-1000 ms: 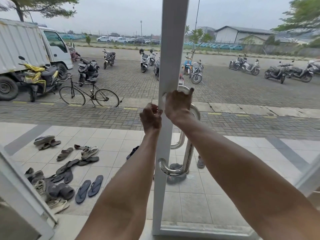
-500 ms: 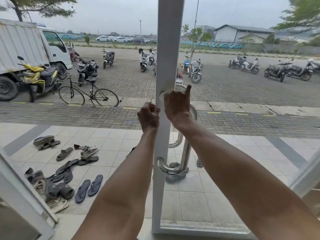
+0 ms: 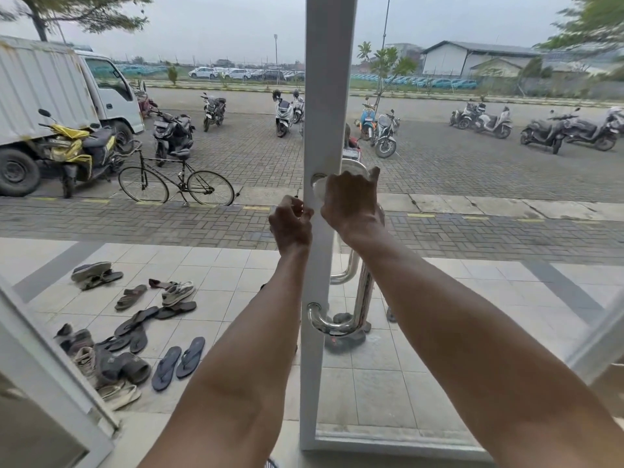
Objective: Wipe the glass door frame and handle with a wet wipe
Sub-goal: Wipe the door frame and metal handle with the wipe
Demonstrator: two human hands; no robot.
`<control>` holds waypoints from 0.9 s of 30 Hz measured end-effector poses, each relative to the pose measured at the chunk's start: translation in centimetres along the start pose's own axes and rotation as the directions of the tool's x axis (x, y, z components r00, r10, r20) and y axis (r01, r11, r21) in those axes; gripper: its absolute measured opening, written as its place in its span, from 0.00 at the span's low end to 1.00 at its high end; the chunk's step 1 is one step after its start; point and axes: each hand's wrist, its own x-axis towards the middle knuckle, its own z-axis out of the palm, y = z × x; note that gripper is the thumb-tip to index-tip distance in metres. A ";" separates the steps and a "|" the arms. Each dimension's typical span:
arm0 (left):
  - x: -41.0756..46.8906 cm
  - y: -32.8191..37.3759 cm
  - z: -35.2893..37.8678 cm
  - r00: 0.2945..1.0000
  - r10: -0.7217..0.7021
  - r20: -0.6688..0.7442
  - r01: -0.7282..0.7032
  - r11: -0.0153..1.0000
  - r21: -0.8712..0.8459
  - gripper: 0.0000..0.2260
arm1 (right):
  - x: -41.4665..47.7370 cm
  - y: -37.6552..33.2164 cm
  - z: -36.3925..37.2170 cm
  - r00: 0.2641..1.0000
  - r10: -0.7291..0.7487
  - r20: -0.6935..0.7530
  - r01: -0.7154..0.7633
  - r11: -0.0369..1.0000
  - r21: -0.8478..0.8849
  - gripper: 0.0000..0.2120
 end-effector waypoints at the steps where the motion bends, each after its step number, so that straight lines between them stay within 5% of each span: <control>1: -0.1 0.1 0.1 1.000 -0.008 -0.003 0.008 1.000 0.007 0.05 | -0.4 0.4 0.5 0.997 -0.042 -0.071 0.039 0.999 -0.031 0.05; 4: -0.1 0.2 0.4 1.000 -0.019 -0.010 0.019 1.000 0.014 0.05 | -0.2 1.2 1.5 0.994 -0.064 -0.094 0.060 0.997 -0.049 0.07; 12: -0.8 0.3 0.9 0.996 -0.049 -0.078 0.048 0.999 -0.010 0.07 | 0.9 3.1 -1.2 0.949 -0.035 0.314 -0.052 0.963 0.263 0.06; 16: -0.6 0.0 0.8 0.997 -0.053 -0.061 0.052 0.999 -0.009 0.07 | 0.2 2.7 0.1 0.997 -0.042 0.072 0.030 0.985 0.168 0.02; 20: -0.7 -0.3 1.0 0.998 -0.038 -0.051 0.039 0.999 0.015 0.09 | -0.7 3.1 2.3 0.989 -0.021 -0.147 0.032 0.997 0.076 0.08; 27: -1.0 -0.6 1.6 0.993 -0.071 -0.092 0.073 0.997 0.020 0.10 | 0.1 4.5 0.9 0.997 -0.029 0.070 0.010 0.964 0.264 0.07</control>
